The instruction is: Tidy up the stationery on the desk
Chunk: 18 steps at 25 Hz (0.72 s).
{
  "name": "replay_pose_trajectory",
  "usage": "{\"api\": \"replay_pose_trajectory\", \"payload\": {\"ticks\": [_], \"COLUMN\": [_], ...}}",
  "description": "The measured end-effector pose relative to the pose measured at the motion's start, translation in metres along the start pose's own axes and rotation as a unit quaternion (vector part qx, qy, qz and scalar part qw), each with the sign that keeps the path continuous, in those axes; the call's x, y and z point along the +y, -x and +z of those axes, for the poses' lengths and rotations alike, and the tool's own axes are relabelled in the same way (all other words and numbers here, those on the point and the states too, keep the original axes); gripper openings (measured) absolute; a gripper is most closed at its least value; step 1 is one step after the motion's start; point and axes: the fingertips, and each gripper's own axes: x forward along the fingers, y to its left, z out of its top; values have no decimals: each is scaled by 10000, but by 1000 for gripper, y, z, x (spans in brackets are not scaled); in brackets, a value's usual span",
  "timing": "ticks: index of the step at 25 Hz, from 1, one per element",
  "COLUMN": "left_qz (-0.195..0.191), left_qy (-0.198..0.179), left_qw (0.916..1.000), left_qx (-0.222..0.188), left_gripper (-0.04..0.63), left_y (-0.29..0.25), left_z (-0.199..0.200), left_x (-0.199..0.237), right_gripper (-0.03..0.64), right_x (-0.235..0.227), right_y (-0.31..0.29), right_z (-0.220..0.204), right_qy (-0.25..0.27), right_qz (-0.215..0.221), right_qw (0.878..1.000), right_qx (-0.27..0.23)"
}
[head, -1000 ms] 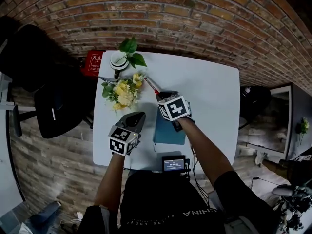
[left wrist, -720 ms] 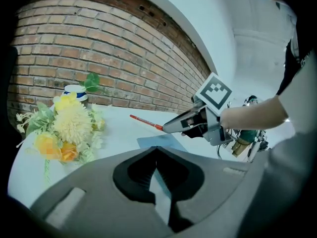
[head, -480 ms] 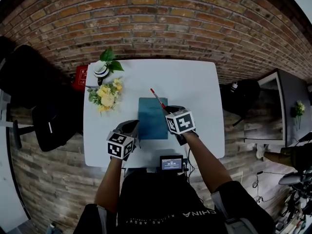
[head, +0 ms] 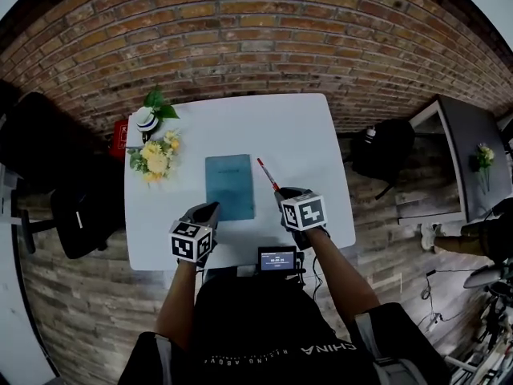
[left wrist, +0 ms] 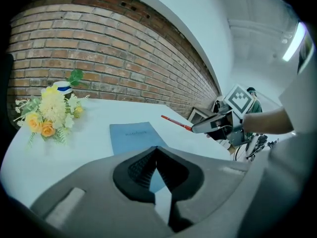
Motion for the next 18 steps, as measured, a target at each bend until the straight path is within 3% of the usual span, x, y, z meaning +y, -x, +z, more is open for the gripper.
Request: {"api": "replay_pose_trajectory", "payload": {"ticks": [9, 18], "left_qz": [-184, -572], "left_qy": [-148, -325], "left_qw": [9993, 9961], "left_qx": [275, 590], "left_gripper": [11, 11], "left_y": [-9, -30], "left_z": [-8, -9], "left_x": [0, 14], "right_gripper": [61, 61], "right_x": [5, 23], "right_y": [-3, -35], "right_z": [-6, -21], "right_qy": [-492, -1378], "right_qz": [-30, -50], "right_qw": [9988, 9904], "right_qx": [-56, 75]}}
